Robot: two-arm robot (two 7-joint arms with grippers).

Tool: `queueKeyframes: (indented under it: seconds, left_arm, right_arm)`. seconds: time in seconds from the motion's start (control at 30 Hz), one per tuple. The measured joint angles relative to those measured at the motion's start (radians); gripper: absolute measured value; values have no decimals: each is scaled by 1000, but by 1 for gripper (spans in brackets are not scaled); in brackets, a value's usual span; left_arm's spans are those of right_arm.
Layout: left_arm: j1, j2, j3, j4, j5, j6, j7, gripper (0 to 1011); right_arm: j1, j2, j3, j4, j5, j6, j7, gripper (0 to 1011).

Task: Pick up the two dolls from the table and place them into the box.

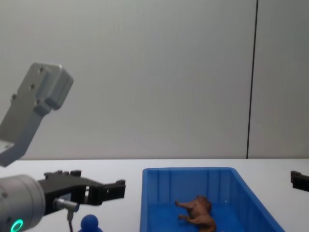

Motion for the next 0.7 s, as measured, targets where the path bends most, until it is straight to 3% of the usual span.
queueKeyframes:
  seconds: [0.47,0.7]
  left_arm:
    - [-1,-5,-7,57,-11,24,-22,996]
    - [-10,-13,-8,89,-4,42,-41,833]
  right_arm:
    - [-1,1,1,0,1,0,-3,1001]
    - [-1,1,2,0,1,0,-4,1001]
